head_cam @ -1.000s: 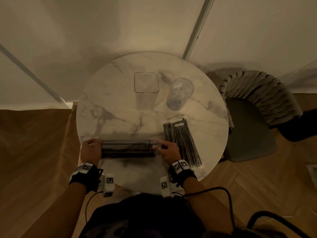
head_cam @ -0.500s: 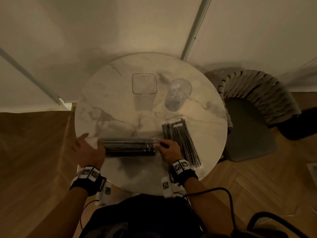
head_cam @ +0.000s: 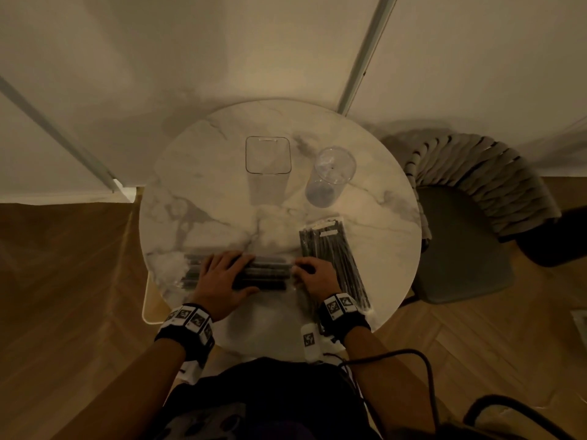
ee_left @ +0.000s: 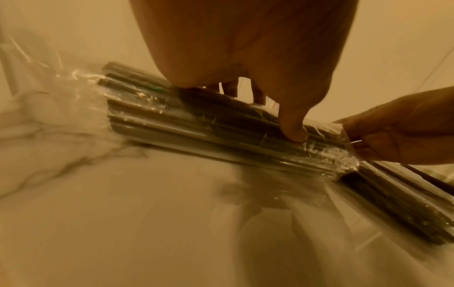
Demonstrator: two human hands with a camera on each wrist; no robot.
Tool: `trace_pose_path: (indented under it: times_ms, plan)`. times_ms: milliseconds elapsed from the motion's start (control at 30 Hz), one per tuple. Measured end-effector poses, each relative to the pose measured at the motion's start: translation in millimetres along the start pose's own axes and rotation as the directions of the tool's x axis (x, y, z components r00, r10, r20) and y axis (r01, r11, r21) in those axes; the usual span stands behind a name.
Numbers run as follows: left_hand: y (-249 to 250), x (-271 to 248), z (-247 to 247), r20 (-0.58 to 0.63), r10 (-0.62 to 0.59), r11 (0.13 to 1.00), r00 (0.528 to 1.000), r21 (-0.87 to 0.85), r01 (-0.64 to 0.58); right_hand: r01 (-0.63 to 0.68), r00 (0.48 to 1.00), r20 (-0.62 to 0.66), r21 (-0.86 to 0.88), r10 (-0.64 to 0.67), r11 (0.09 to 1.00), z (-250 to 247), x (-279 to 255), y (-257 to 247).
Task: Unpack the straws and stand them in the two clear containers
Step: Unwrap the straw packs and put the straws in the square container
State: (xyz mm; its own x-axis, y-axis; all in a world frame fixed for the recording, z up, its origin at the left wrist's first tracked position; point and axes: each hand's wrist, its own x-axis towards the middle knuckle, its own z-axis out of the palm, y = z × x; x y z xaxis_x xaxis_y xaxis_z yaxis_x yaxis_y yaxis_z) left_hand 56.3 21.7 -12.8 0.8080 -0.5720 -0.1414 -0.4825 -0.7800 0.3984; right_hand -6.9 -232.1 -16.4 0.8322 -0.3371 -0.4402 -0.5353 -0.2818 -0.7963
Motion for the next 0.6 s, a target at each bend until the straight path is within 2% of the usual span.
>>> trace_pose_path:
  times_ms: [67, 200, 267, 400, 600]
  plan:
    - [2, 0, 3, -0.007, -0.001, 0.999, 1.0, -0.036, 0.0, 0.003, 0.999, 0.05, -0.006, -0.003, 1.0, 5, 1, -3]
    - [0, -1, 8, -0.025, 0.017, 0.997, 1.0, -0.079, -0.019, 0.022, 0.998, -0.063, -0.057, -0.026, 0.998, 11, 0, -9]
    - [-2, -2, 9, -0.027, 0.025, 0.996, 0.999, -0.085, -0.027, 0.022, 0.997, -0.068, -0.072, -0.027, 0.997, 12, 0, -9]
    - [-3, -3, 9, -0.033, 0.017, 0.995, 0.999, -0.097, -0.02, -0.006, 1.0, -0.026, 0.026, 0.007, 1.0, 3, 1, -10]
    - [-2, -1, 9, -0.049, -0.007, 0.996, 0.999, -0.09, 0.003, -0.04, 0.995, -0.089, 0.055, 0.045, 0.998, -6, 8, 4]
